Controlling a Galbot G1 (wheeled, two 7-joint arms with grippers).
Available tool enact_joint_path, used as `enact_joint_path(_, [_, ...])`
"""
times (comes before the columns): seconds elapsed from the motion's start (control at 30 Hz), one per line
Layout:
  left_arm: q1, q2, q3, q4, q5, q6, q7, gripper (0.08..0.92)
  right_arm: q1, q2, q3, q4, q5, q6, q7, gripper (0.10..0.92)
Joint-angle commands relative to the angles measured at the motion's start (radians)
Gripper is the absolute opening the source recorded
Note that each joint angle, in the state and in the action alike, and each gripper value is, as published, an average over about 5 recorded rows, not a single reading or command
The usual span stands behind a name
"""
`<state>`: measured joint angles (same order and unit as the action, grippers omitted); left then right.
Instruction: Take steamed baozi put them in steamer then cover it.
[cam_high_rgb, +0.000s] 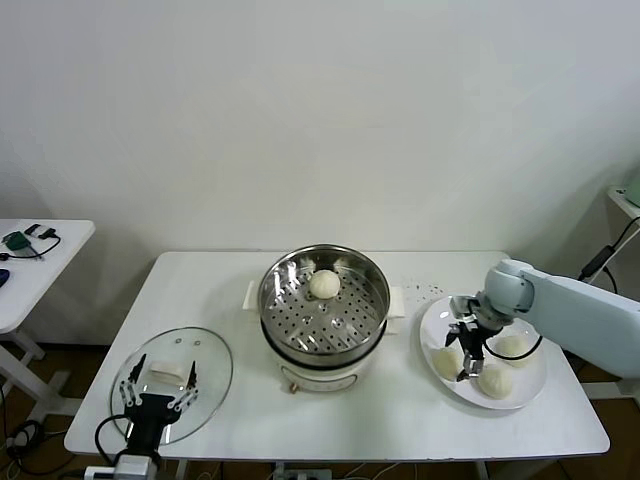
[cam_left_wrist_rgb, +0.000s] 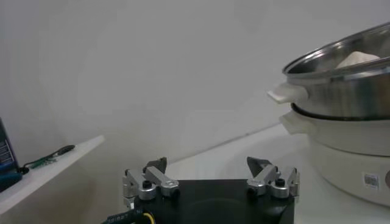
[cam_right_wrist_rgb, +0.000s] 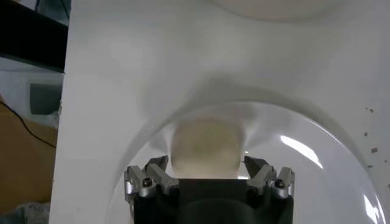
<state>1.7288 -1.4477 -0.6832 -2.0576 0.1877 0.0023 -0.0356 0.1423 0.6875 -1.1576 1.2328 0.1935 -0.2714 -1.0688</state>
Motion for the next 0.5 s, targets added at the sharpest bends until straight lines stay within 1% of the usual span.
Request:
enact_joint_path(0.03, [0.001, -0.001, 0.001, 0.0, 0.003, 0.0, 0.0, 0.823, -0.012, 0.012, 0.011, -0.014, -0.004, 0.002, -0.001, 0.793])
enact_joint_path(0.2, [0.001, -0.001, 0.001, -0.003, 0.003, 0.001, -0.001, 0.823, -0.004, 0.01, 0.009, -0.014, 0.006, 0.014, -0.007, 0.739])
enact_joint_path(0.5, [0.004, -0.005, 0.002, -0.006, 0.006, 0.001, -0.002, 0.823, 0.042, -0.001, -0.014, -0.011, 0.035, 0.034, -0.017, 0.706])
